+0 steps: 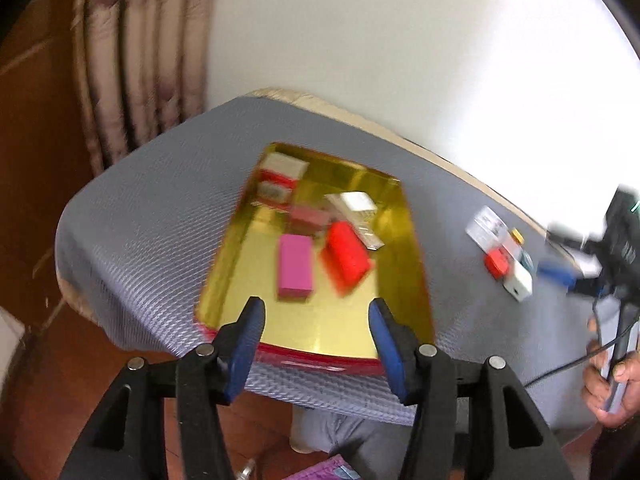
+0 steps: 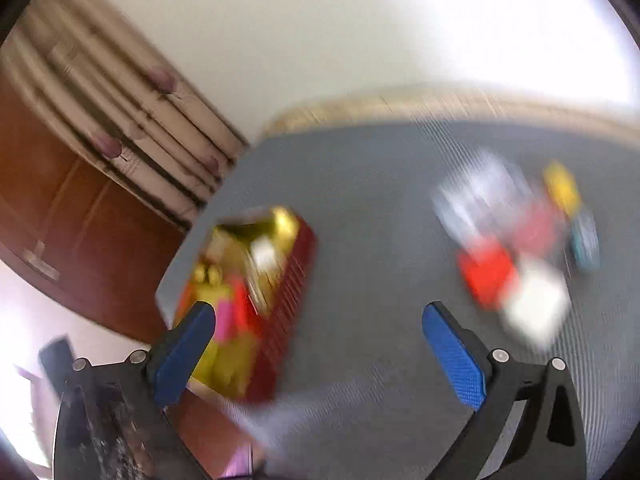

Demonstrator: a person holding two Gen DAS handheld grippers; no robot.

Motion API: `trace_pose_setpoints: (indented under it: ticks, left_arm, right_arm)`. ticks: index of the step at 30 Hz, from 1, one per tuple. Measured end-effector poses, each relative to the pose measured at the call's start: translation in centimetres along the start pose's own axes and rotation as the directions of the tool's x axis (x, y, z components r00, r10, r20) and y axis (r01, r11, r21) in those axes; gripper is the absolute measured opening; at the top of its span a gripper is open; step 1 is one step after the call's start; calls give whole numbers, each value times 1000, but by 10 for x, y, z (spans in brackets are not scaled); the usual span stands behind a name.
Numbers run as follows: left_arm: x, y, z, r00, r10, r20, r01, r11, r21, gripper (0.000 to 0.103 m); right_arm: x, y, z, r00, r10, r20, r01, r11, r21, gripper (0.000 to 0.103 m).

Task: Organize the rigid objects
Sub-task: 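Lower the gold lipstick into the tin and open the right tool, then grasp the white square charger with the left tool and lift it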

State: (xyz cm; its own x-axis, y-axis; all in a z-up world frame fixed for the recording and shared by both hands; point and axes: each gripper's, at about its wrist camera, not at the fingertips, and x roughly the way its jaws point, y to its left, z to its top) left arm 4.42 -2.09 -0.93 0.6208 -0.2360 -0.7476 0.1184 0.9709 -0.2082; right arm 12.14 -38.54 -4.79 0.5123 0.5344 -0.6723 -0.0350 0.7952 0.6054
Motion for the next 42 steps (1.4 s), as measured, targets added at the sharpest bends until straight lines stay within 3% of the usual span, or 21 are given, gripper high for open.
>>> trace_pose_setpoints:
  ticks: [1, 2, 4, 7, 8, 10, 12, 13, 15, 16, 18, 21, 26, 28, 30, 39, 42]
  left_arm:
    - [1, -8, -1, 1000, 1, 1, -1, 1000, 31, 55]
    - [1, -20, -4, 1000, -2, -3, 2, 997, 75, 55]
    - [2, -48, -8, 999, -32, -21, 35, 985, 169, 55]
    - [6, -97, -11, 996, -83, -46, 92, 950, 297, 55]
    - [9, -113, -10, 991, -113, -65, 128, 936, 328, 55]
    - [19, -154, -5, 981, -168, -95, 192, 899, 394, 55]
    - [35, -189, 0, 966, -215, -140, 255, 867, 428, 55]
    - [42, -203, 3, 961, -226, -162, 275, 859, 432, 55]
    - [60, -231, 10, 942, -259, -214, 329, 843, 427, 55]
    - [70, -243, 15, 934, -263, -242, 345, 837, 424, 55]
    - [90, -264, 24, 929, -255, -267, 352, 834, 426, 55]
    - [117, -290, 33, 933, -225, -282, 339, 815, 470, 55]
    - [153, -325, 27, 930, -167, -327, 335, 752, 567, 55]
    - [163, -333, 22, 942, -126, -311, 301, 729, 615, 55]
    - [173, -339, 17, 941, -100, -322, 293, 716, 634, 55]
    - [202, -338, 16, 919, -73, -387, 314, 730, 607, 55]
    - [201, -340, 15, 927, -69, -368, 301, 723, 622, 50]
  right_arm:
    - [-2, -27, -10, 999, -15, -50, 18, 998, 67, 103]
    - [-16, -63, -25, 996, -73, -45, 78, 988, 130, 103]
    - [-46, -98, -40, 985, -171, 18, 167, 973, 159, 103]
    - [-85, -143, -51, 935, -352, 52, 336, 922, 194, 103]
    - [-95, -156, -52, 907, -418, 54, 401, 895, 194, 103]
    - [-109, -174, -50, 796, -601, 74, 585, 794, 167, 103]
    - [-113, -189, -48, 752, -652, 94, 636, 756, 152, 103]
    - [-111, -199, -47, 749, -657, 86, 641, 751, 158, 103]
    - [-103, -210, -44, 764, -642, 65, 626, 762, 165, 103]
    - [-98, -212, -44, 759, -648, 62, 633, 756, 164, 103]
    - [-90, -221, -45, 719, -692, 64, 676, 718, 167, 102]
    - [-95, -229, -53, 730, -672, 126, 644, 737, 206, 103]
    - [-105, -240, -52, 759, -631, 160, 591, 771, 235, 103]
    - [-106, -242, -51, 761, -628, 161, 589, 774, 233, 103]
    - [-108, -244, -50, 760, -629, 160, 592, 773, 229, 103]
    - [-118, -252, -57, 777, -605, 172, 567, 792, 227, 103]
    - [-124, -253, -58, 775, -610, 169, 572, 789, 225, 103]
